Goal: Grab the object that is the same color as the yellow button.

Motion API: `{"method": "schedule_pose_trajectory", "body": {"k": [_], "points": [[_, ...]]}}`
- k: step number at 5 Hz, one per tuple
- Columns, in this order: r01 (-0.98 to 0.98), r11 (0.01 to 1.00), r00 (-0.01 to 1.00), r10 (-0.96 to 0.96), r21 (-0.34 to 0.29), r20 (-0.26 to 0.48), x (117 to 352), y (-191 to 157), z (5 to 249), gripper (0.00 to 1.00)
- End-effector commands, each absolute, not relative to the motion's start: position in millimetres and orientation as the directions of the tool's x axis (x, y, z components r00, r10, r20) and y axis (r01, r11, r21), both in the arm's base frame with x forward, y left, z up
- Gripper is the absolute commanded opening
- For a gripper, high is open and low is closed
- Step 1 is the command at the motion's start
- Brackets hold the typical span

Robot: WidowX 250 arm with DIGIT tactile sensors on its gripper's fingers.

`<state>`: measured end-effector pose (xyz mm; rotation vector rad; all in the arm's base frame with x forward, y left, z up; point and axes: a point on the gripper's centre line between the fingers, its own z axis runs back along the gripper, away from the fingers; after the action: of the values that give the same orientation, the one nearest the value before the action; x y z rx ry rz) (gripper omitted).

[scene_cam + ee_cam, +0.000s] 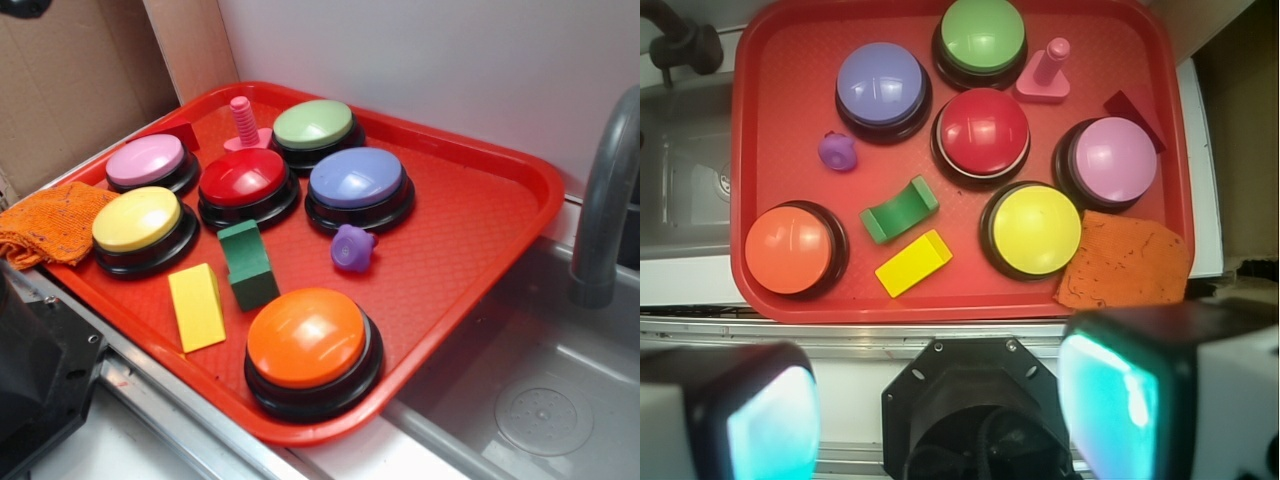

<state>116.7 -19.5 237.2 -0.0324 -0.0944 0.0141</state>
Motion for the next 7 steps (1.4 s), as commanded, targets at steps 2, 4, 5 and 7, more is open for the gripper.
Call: {"method": "schedule_pose_trajectory", "body": {"k": [2,4,5,7], "points": [[-0.141,0.99,0.986,0.141,-0.007,0.087,124,-18,221,1.0],[-0.324,0.945,0.945,0.325,-0.047,0.03,132,-18,169,1.0],[-0.386,0.918,0.92,0.391,-0.094,0.041,138,-12,120,1.0],[-0.447,0.893,0.893,0.449,-0.052,0.033,139,-21,71,1.0]]}}
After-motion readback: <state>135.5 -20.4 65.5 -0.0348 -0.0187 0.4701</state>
